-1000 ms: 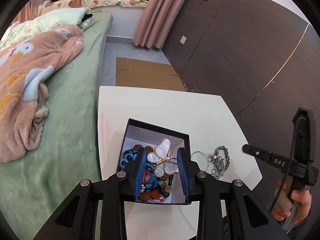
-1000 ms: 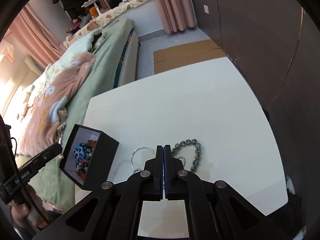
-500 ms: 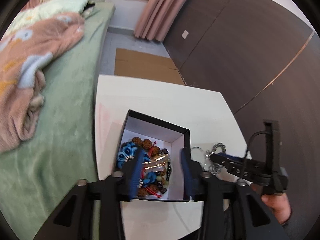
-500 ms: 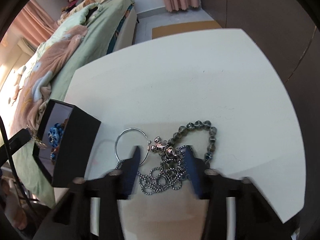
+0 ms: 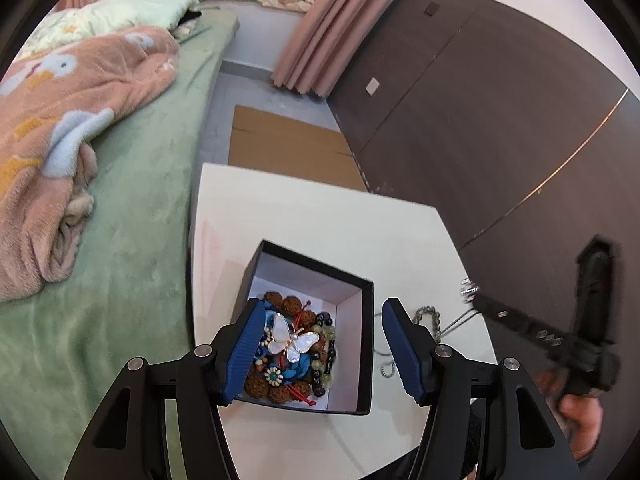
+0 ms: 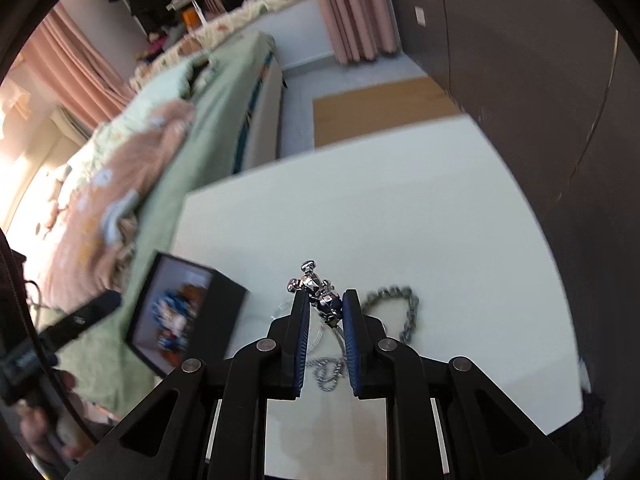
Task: Organize jewelry
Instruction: 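Grasp the silver charm chain with the right tool and lift it, then carry the silver chain with the right tool over the black box and release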
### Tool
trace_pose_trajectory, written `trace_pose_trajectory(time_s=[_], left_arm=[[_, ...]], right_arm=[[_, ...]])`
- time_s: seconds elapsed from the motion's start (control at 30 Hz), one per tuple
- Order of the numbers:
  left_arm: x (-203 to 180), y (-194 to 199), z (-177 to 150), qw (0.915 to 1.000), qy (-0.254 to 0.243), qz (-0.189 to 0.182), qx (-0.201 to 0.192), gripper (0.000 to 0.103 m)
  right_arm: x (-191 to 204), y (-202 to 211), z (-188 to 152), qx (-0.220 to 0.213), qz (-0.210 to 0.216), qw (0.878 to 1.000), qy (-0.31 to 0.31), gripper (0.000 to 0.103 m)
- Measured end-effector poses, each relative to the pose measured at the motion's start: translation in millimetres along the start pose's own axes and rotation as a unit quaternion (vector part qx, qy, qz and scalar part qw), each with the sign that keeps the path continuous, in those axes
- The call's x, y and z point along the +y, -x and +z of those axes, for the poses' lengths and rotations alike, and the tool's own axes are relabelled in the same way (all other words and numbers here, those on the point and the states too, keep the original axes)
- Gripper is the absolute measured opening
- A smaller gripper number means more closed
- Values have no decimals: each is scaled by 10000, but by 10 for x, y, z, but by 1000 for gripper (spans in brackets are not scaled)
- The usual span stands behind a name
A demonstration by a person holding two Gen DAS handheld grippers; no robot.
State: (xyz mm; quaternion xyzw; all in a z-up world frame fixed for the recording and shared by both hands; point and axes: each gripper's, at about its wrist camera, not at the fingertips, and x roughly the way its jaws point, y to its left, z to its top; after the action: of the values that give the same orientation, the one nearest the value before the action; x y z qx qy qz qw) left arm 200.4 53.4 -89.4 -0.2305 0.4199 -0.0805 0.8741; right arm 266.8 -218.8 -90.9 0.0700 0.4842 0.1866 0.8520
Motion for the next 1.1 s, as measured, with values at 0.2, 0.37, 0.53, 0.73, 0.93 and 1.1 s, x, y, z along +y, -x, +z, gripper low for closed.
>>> trace_pose_trajectory(time_s=[0.2,0.37,0.53,0.73,0.93,1.1], left_arm=[[2,91,17,9998,-27,-23,-201,62],[14,175,31,9992,-32,-53,-384,62],[14,262,34,9984,-70,-135,-537,62],[56,318,60,9978,-14,-162,-638,62],[144,359,88,9972,148,-169,-709,62],[178,397,89,9968,208,-201,-744,62]], right_arm=[[165,593,185,-592,81,9981,128,18],[350,1063,376,-1078,166,9938,224,18],[536,1432,512,-1446,161,9887,354,18],[830,1812,596,-1825,165,9813,586,18],[1231,2118,651,-2124,345,9722,924,18],[1547,2232,739,-2298,457,9654,1142,18]])
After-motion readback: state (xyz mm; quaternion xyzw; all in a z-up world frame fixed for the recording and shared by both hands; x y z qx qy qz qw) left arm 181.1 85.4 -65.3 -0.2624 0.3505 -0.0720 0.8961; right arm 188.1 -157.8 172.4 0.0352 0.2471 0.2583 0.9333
